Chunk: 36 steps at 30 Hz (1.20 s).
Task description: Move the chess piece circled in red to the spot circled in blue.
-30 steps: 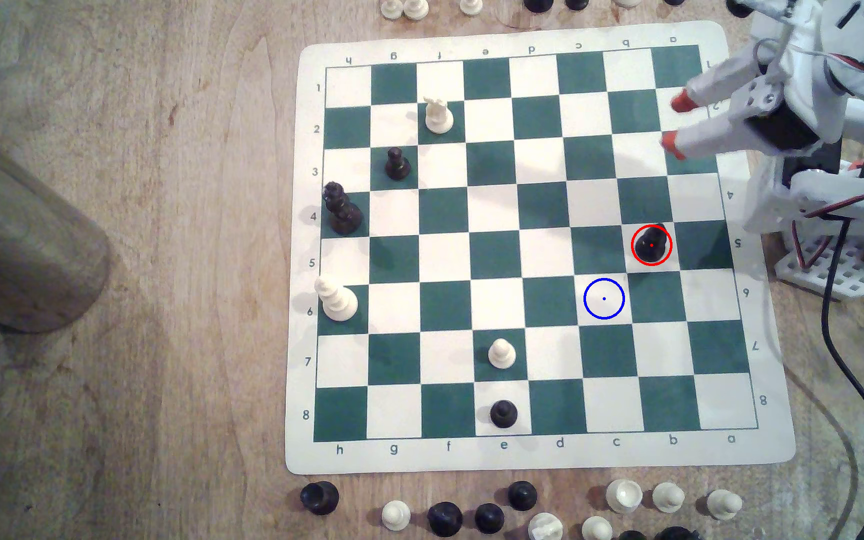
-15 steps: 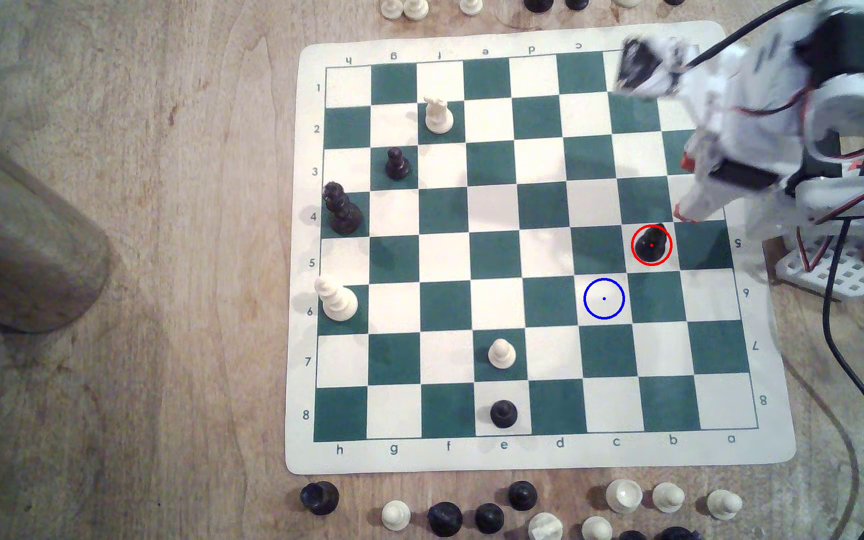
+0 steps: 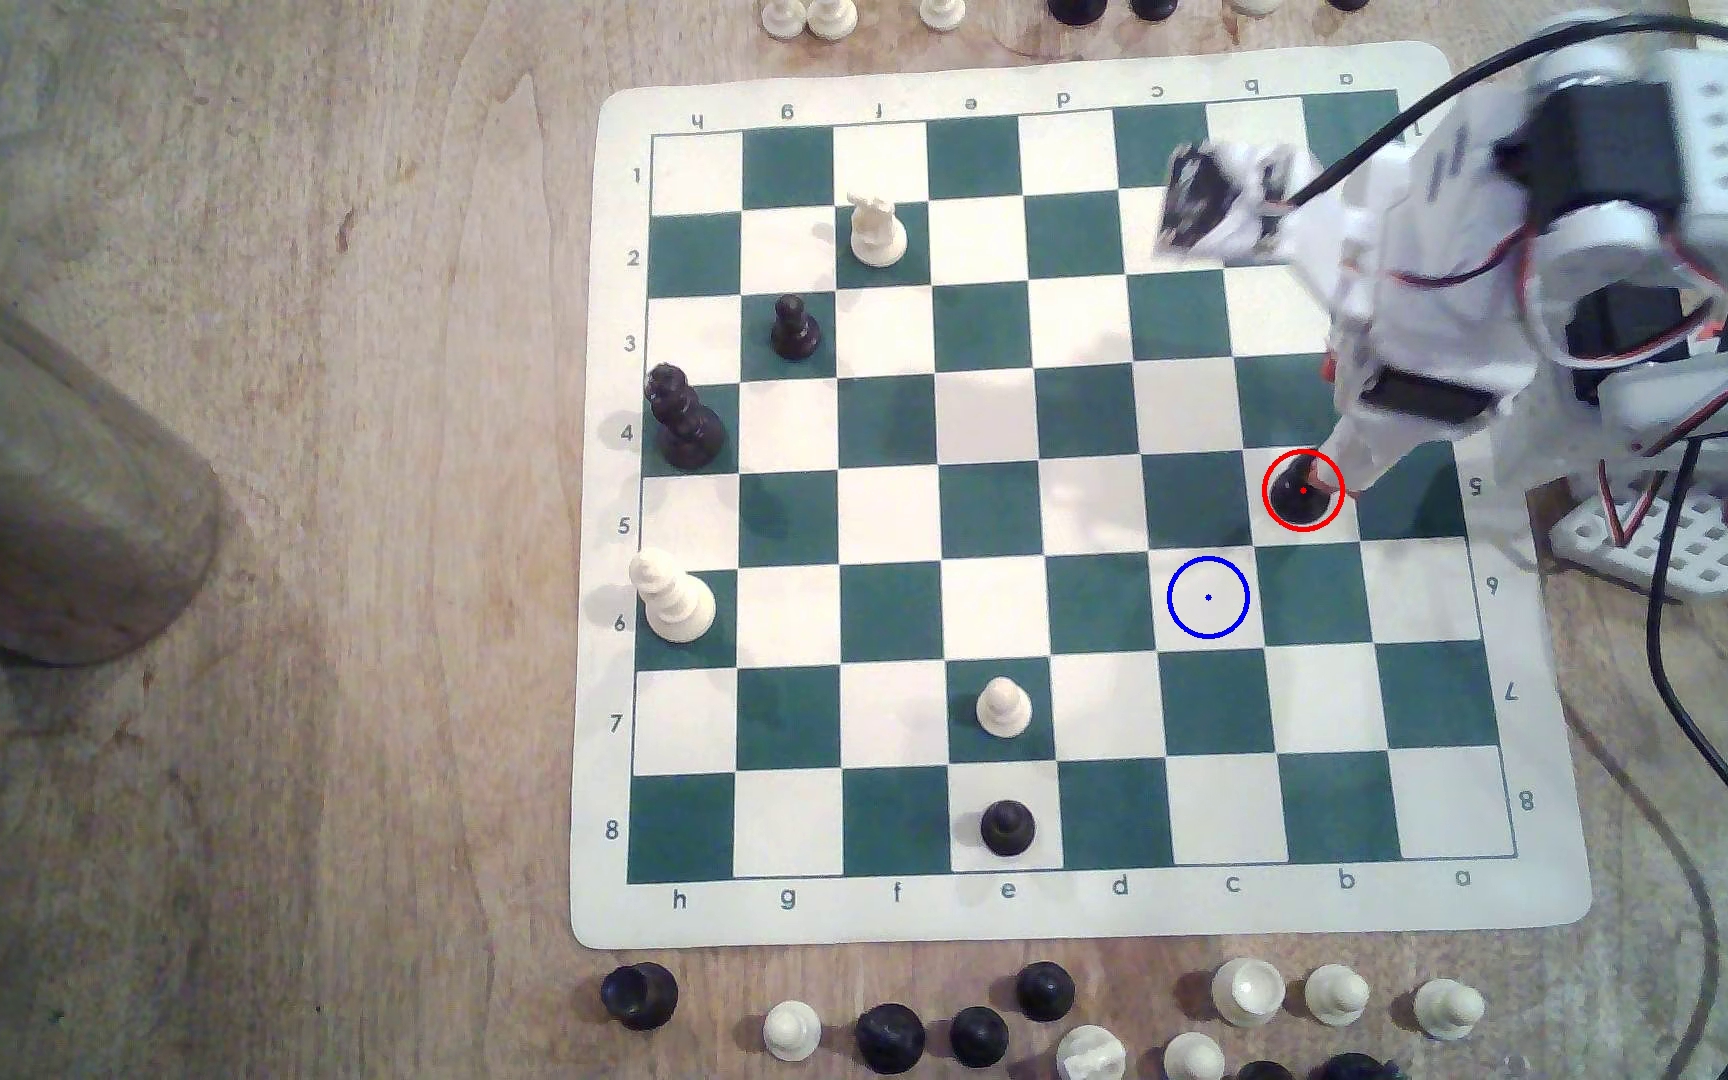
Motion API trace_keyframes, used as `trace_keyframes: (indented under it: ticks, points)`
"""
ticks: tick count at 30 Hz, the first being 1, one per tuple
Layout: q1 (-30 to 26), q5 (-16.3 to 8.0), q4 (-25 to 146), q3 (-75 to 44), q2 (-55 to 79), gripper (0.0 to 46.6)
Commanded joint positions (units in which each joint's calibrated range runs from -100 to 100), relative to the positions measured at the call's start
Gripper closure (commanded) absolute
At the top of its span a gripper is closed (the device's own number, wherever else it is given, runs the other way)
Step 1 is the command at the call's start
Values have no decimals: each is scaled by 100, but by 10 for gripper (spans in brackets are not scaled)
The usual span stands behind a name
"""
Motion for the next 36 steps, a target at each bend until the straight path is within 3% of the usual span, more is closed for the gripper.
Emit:
trace_keyframes:
  ticks: [1,6,15,29,36]
  points:
    - [-128,-39,-195,-66,298,311]
    - [-175,-73,-318,-48,357,281]
    - [-512,-186,-736,152,765,303]
    - [-527,-186,-1186,315,1155,307]
    - [-566,-181,-1186,333,1198,342]
